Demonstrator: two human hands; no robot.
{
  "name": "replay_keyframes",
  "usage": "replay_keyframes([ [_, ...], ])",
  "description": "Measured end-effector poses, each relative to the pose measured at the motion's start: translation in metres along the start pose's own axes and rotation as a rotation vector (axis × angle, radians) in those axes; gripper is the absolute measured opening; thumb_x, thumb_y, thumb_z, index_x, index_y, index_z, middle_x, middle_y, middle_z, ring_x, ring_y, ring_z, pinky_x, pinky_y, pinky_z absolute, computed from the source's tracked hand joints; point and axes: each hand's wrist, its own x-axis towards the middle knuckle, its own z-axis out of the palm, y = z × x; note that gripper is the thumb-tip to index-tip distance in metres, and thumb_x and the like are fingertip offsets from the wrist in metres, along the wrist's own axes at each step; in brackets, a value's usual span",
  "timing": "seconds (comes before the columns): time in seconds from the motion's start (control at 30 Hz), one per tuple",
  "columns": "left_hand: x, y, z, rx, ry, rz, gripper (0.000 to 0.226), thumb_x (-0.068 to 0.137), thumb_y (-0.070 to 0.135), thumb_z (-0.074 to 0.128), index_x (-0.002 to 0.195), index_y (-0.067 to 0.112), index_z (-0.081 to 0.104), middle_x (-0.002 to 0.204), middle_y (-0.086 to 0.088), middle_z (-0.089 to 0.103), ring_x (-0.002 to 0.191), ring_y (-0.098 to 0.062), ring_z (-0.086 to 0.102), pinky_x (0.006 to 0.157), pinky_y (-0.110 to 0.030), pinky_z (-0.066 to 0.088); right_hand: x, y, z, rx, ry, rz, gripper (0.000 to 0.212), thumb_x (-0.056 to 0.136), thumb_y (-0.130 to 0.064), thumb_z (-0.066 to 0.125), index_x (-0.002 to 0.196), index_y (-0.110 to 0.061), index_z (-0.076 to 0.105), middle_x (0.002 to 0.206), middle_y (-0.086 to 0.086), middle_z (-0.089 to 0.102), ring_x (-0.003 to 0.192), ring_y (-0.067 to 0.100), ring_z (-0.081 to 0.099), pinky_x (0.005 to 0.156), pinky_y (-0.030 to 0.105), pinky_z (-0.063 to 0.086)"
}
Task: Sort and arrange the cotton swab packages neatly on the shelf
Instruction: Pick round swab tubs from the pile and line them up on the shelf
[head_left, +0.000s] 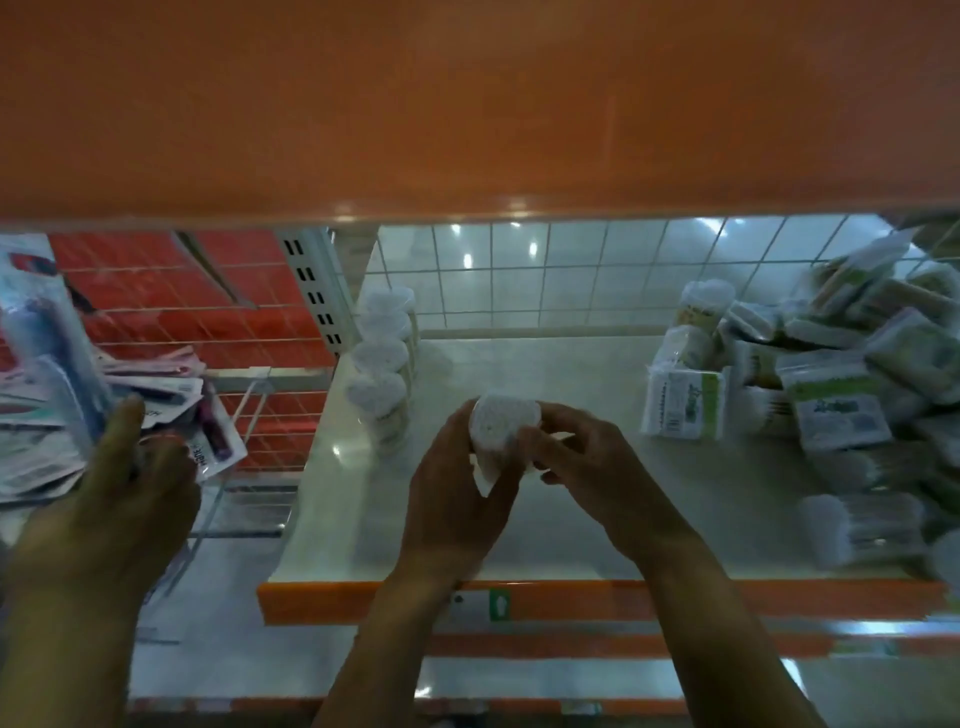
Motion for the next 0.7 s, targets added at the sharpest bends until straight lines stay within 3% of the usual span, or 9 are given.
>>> replay_keyframes([
  [0.13, -0.001, -0.007, -0.018, -0.055, -0.022, -0.035, 0.041, 0.083, 0.024, 0.07, 0.117, 0.023, 0.047, 0.098, 0.031, 0.049, 0.092, 0.019, 0.053, 0.074, -0.003, 0.044, 0.004, 0.0, 0.011, 0.006, -0.019, 0.005, 0.028, 0.076, -0.047, 0.055, 0.102, -0.037, 0.059, 0.096, -0.005, 0.066, 0.078, -0.004, 0.061, 0.064, 0.009, 0.046],
  [0.3, 0.0, -0.022, -0.04, -0.002, -0.037, -0.032, 0.032, 0.086, 0.024, 0.067, 0.112, 0.031, 0.05, 0.107, 0.015, 0.056, 0.094, 0.003, 0.056, 0.078, -0.005, 0.046, 0.011, 0.005, 0.03, -0.021, -0.024, 0.036, 0.028, 0.085, -0.038, 0.059, 0.111, -0.027, 0.061, 0.092, -0.007, 0.066, 0.077, -0.004, 0.061, 0.062, 0.01, 0.046],
  [0.4, -0.002, -0.03, -0.052, -0.019, -0.009, -0.076, 0.033, 0.084, 0.026, 0.069, 0.111, 0.03, 0.051, 0.107, 0.013, 0.059, 0.096, -0.002, 0.06, 0.08, -0.016, 0.052, 0.014, 0.006, 0.042, -0.032, -0.042, 0.015, 0.03, 0.088, -0.03, 0.061, 0.116, -0.022, 0.063, 0.096, -0.006, 0.068, 0.077, -0.004, 0.061, 0.063, 0.011, 0.045],
  [0.47, -0.002, -0.035, -0.06, -0.021, -0.013, -0.086, 0.034, 0.083, 0.027, 0.071, 0.112, 0.032, 0.052, 0.106, 0.016, 0.06, 0.096, -0.001, 0.061, 0.079, -0.02, 0.054, 0.015, 0.007, 0.049, -0.045, -0.052, -0.008, 0.031, 0.088, -0.026, 0.062, 0.118, -0.02, 0.063, 0.097, -0.006, 0.068, 0.076, -0.005, 0.061, 0.064, 0.013, 0.045],
  [0.7, 0.0, -0.049, -0.088, -0.033, -0.109, -0.104, 0.042, 0.077, 0.039, 0.07, 0.114, 0.029, 0.053, 0.104, 0.019, 0.059, 0.096, 0.006, 0.059, 0.076, -0.011, 0.051, 0.018, 0.012, 0.067, -0.074, -0.075, 0.017, 0.032, 0.087, -0.026, 0.063, 0.12, -0.022, 0.06, 0.106, -0.008, 0.066, 0.091, 0.004, 0.063, 0.073, 0.018, 0.049],
])
